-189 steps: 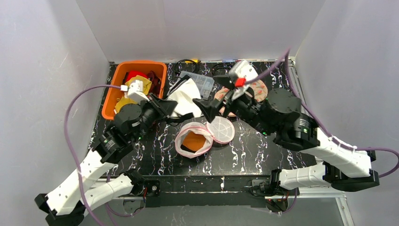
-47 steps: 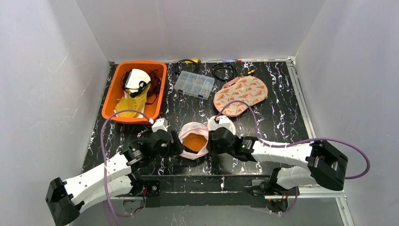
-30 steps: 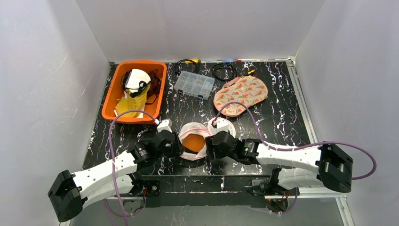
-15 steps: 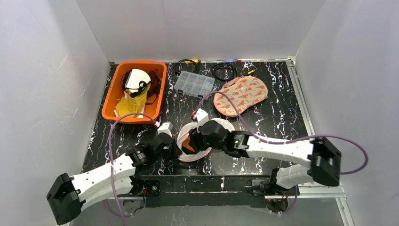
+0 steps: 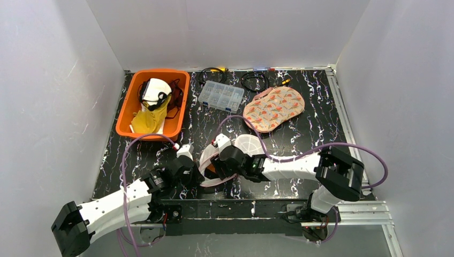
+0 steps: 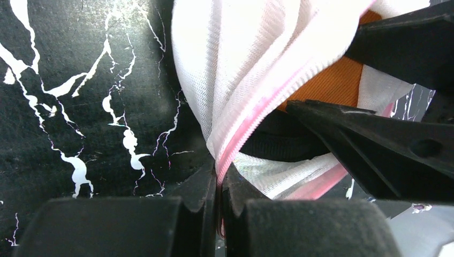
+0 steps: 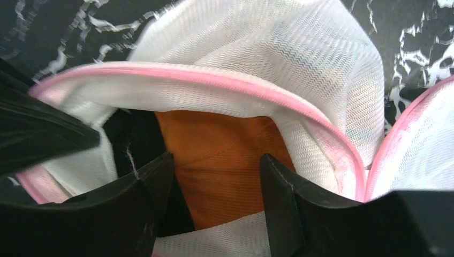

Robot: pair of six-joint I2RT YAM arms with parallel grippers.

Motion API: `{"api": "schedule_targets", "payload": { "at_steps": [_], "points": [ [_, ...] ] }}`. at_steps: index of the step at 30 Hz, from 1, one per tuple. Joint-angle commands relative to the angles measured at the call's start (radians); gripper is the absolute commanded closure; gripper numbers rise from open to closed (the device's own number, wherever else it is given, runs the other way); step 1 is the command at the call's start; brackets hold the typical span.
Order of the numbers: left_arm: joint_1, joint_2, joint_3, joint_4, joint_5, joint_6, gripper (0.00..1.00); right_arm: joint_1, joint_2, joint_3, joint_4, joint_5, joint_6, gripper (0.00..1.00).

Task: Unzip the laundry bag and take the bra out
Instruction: Pick up the bra from the laundry bag.

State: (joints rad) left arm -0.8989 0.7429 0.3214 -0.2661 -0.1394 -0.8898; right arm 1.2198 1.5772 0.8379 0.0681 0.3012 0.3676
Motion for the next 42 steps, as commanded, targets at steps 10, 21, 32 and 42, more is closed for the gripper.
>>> {"api": "schedule_targets", "payload": {
  "at_steps": [10,21,32,42],
  "points": [
    [-0.002,0.046,-0.003,-0.071,-0.033,0.016,1.00,0.045,-0.086,-0.126,0.066,0.061,-0.040,0.29],
    [-0.002,0.036,0.002,-0.052,-0.022,-0.012,1.00,0.120,-0.064,-0.005,0.108,0.140,-0.062,0.21],
    [-0.003,0.008,-0.015,-0.053,-0.013,-0.039,1.00,0.125,0.142,0.108,0.095,0.217,-0.067,0.28],
    [-0.002,-0.002,-0.036,-0.049,-0.015,-0.053,1.00,0.143,0.243,0.168,-0.012,0.339,-0.050,0.54]
  ]
}}
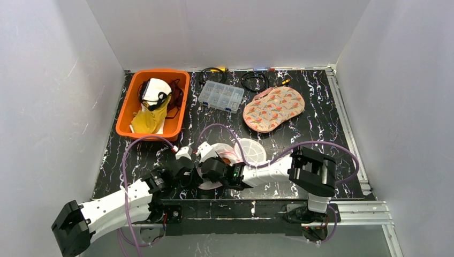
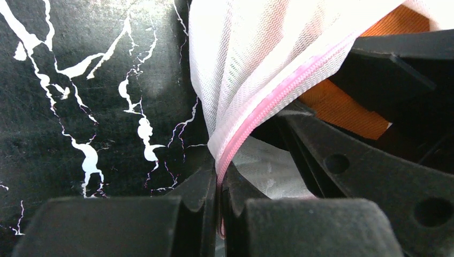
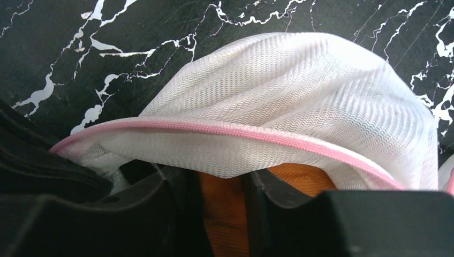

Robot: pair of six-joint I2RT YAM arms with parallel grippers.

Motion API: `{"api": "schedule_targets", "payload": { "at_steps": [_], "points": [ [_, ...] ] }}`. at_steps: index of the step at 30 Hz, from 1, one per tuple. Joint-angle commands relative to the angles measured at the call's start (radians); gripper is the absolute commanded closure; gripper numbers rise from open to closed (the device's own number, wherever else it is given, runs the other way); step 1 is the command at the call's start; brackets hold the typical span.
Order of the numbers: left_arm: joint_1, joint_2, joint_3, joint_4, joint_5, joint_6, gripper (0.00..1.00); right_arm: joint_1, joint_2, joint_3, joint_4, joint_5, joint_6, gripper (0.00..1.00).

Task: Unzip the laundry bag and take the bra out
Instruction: Pick up the bra from the laundry bag.

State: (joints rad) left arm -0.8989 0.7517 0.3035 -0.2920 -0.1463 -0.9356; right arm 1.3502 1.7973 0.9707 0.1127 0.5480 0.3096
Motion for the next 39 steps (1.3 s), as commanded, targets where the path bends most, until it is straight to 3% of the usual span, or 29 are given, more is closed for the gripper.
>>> {"api": "schedule_targets", "payload": {
  "at_steps": [1,8,20,28,30,34,39],
  "points": [
    [-0.002,-0.010,-0.019,-0.024,-0.009,-0.008,1.00,0.016,0.017,0.031,-0.059,0.101,0.009,0.59],
    [-0.002,-0.016,-0.013,-0.049,-0.028,-0.016,1.00,0.021,-0.116,-0.020,-0.076,0.044,0.005,0.98],
    [-0.003,-0.001,0.039,-0.080,-0.073,-0.001,1.00,0.019,-0.439,-0.119,-0.150,-0.133,-0.024,0.99],
    [-0.002,0.055,0.052,-0.029,-0.054,-0.002,1.00,0.012,-0.468,-0.212,-0.151,-0.255,0.012,0.99],
    [-0.002,0.066,0.054,-0.025,-0.044,-0.002,1.00,0.013,-0.464,-0.232,-0.137,-0.272,0.034,0.87],
    [-0.002,0.063,0.054,-0.029,-0.038,-0.003,1.00,0.013,-0.480,-0.238,-0.141,-0.278,0.054,0.52],
    [-0.003,0.046,0.057,-0.038,-0.038,-0.002,1.00,0.013,-0.521,-0.213,-0.168,-0.305,0.043,0.36]
  ]
}}
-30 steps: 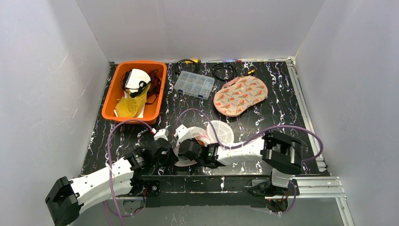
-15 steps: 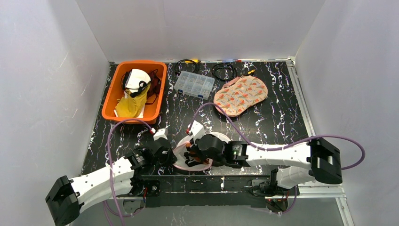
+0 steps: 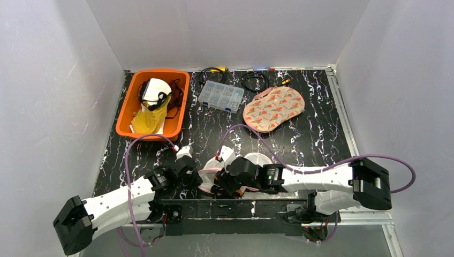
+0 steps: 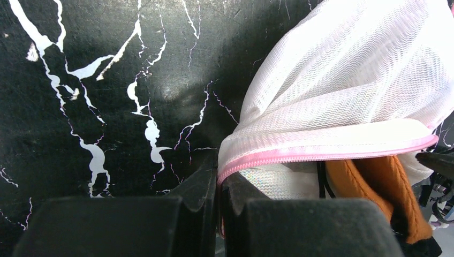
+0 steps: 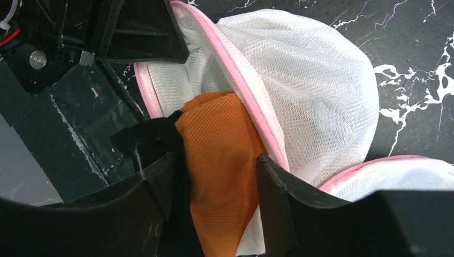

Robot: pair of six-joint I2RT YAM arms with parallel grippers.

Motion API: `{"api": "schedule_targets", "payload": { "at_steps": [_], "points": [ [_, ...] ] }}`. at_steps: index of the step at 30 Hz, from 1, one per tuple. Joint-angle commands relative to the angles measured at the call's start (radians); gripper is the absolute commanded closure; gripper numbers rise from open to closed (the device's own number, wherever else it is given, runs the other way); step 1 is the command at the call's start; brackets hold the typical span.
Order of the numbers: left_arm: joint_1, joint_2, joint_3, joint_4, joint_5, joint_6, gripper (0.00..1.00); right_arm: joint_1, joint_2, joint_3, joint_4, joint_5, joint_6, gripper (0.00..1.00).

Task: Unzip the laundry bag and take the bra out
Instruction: Pick up the bra from the laundry bag.

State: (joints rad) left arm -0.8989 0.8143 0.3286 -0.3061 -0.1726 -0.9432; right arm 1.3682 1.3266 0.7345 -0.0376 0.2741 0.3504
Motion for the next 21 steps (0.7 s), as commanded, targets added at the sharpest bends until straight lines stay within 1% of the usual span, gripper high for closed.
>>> {"api": "schedule_targets", "payload": {
  "at_steps": [1,5,8,10,16,21],
  "points": [
    [-0.002,-0.017,0.033,-0.025,-0.009,0.006,1.00,-0.004,-0.055,0.033,-0.037,-0.047,-0.003,0.35],
    [-0.002,-0.015,0.043,-0.032,-0.005,0.007,1.00,0.003,-0.074,0.080,-0.115,-0.082,-0.041,0.28],
    [-0.003,-0.013,0.047,-0.033,-0.004,0.008,1.00,0.019,-0.078,0.107,-0.175,-0.086,-0.076,0.14],
    [-0.002,-0.011,0.047,-0.032,-0.004,0.009,1.00,0.043,-0.073,0.124,-0.205,-0.060,-0.094,0.12],
    [-0.002,-0.002,0.046,-0.029,-0.002,0.003,1.00,0.131,0.006,0.155,-0.267,0.089,-0.140,0.11],
    [-0.002,0.000,0.045,-0.028,0.001,-0.001,1.00,0.162,0.062,0.141,-0.246,0.178,-0.146,0.14]
  ]
}}
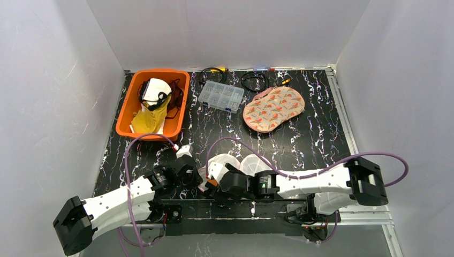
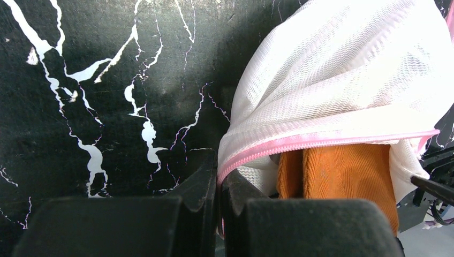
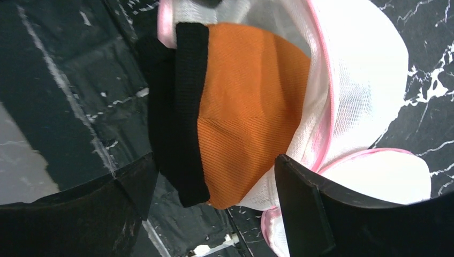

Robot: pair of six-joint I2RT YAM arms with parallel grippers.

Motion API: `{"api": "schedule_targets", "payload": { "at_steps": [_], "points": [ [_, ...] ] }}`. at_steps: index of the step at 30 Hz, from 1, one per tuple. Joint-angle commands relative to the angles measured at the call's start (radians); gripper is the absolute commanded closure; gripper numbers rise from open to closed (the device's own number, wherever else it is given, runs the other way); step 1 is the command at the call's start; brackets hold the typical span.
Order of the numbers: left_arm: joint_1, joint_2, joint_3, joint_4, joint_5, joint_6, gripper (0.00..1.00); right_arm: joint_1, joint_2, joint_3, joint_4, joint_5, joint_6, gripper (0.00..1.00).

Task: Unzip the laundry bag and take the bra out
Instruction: Pick up the bra from the laundry bag.

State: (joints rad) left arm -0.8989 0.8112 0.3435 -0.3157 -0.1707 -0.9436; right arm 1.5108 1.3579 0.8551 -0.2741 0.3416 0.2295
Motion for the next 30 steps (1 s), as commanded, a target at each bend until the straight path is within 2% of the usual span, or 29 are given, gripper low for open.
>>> {"api": "schedule_targets", "payload": {
  "at_steps": [1,5,8,18,22,30],
  "points": [
    [-0.003,0.003,0.031,-0.020,-0.001,0.000,1.00,0.025,0.035,0.017,0.004,0.117,-0.024,0.14],
    [-0.003,-0.002,0.031,-0.022,-0.001,-0.003,1.00,0.041,0.059,0.010,0.043,0.131,-0.038,0.17],
    [-0.002,-0.003,0.032,-0.025,0.000,-0.004,1.00,0.042,0.089,0.018,0.045,0.142,-0.048,0.25],
    [-0.002,-0.011,0.044,-0.033,0.011,-0.006,1.00,0.050,0.084,0.024,0.052,0.089,-0.115,0.77],
    [-0.002,-0.017,0.055,-0.035,0.013,-0.004,1.00,0.050,-0.003,0.012,0.086,-0.018,-0.136,0.97],
    [-0.002,0.008,0.092,-0.036,-0.003,0.010,1.00,0.020,-0.160,0.074,0.048,-0.201,-0.119,0.99]
  ]
}}
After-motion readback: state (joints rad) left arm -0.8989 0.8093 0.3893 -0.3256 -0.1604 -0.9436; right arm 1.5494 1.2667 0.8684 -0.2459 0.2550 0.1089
